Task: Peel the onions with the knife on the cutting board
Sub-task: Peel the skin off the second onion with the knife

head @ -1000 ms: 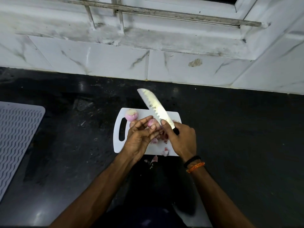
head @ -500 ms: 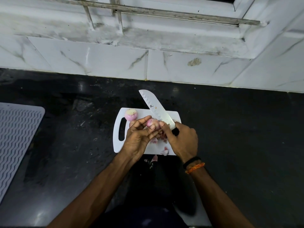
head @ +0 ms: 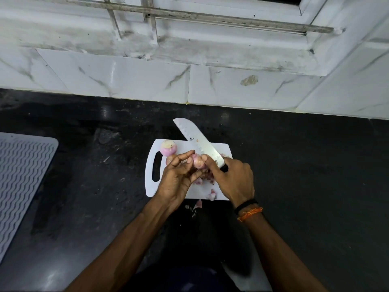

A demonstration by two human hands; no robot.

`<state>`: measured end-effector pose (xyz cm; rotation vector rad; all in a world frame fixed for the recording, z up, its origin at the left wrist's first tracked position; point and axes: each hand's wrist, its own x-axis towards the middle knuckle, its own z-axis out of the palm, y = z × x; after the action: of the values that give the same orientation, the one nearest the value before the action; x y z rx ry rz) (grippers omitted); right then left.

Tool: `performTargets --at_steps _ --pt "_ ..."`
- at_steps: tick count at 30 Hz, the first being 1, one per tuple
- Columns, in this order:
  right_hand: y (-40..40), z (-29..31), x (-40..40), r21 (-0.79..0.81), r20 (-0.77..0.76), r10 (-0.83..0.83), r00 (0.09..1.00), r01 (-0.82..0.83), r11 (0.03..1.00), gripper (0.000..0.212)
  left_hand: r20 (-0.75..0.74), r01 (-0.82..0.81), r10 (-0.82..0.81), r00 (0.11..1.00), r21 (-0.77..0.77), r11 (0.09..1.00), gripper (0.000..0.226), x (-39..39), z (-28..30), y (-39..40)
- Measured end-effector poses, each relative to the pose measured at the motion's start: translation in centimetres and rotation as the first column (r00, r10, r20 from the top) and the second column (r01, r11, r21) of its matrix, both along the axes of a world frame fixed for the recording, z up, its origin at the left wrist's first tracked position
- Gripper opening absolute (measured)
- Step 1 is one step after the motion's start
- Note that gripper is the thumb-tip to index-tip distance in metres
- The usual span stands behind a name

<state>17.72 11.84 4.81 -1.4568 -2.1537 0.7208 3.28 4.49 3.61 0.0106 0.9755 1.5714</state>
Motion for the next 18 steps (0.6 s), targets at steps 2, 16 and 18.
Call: performTargets --at_steps 2,16,18 --pt "-0.5 0.1 -0.1 0.005 0.007 0.051 0.999 -0.051 0.999 0.059 0.049 -0.047 0.047 0.998 0.002 0.999 0.043 0.0 0.1 0.3" --pt "-0.3 -0.3 0.8 -0.114 0.002 -0.113 0.994 0.112 0.987 0.055 0.183 -0.086 0.08 0.98 0.024 0.996 0.041 -0.3 0.2 0.2" --pt "-0.6 -0.1 0.7 -0.113 0.031 -0.095 0.995 0.098 0.989 0.049 0.183 -0.091 0.086 0.979 0.019 0.996 0.046 -0.3 0.3 0.3"
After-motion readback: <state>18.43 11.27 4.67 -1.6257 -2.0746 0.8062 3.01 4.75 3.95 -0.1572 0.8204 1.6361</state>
